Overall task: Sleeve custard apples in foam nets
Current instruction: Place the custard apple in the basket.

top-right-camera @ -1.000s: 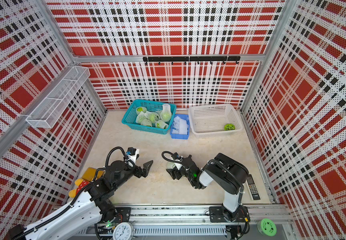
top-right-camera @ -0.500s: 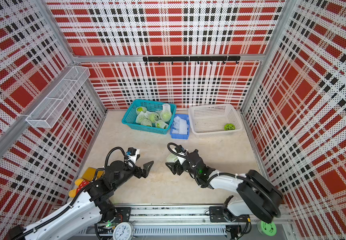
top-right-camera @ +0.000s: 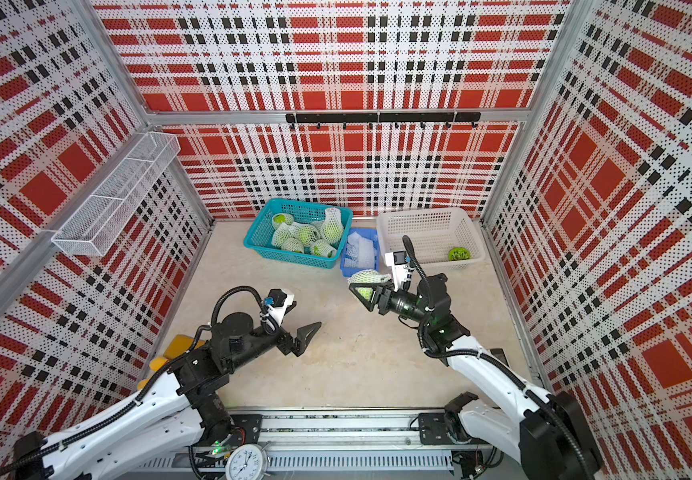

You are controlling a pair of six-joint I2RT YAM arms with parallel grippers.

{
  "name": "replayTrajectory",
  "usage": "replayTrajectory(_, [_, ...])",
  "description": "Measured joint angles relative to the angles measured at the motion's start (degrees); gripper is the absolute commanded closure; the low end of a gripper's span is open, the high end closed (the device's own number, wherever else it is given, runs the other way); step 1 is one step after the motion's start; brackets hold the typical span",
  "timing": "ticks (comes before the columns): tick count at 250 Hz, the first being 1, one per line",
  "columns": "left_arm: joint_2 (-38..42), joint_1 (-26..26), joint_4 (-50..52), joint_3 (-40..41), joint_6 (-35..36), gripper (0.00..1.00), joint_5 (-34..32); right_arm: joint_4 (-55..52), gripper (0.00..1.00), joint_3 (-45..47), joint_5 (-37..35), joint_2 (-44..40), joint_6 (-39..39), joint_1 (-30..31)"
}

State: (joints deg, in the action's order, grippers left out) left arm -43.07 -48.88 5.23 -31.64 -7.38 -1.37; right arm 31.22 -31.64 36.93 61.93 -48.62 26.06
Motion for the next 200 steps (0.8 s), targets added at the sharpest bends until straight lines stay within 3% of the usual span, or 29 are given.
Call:
replayTrajectory(25, [-0.59, -2.4, 0.2, -1.7, 1.66, 0.01, 1.11, 11.8, 0.41, 4.07, 3.8, 3.89, -9.46, -4.0])
replayTrajectory(50, [-0.02, -4.28, 0.42, -2.29, 3.06, 0.01, 1.18, 27.43, 0.44, 8.35, 6.58, 13.0, -20.68, -7.61])
replayTrajectory(77, [1.09, -5.25, 0.7, -2.29, 4.07, 0.0, 1.07, 34.56, 0.44, 10.54, 8.33, 20.41, -27.43, -9.4])
replayTrajectory(143, [3.37, -5.57, 3.04, -2.29, 5.22, 0.0, -0.79, 43.67, 0.45, 11.23, 10.8, 21.27, -30.56, -9.38])
replayTrajectory(200, [5.25, -5.6, 5.7, -2.71, 5.84, 0.01, -3.82, 42.23, 0.47, 8.94, 11.28, 21.29, -29.88, -9.31])
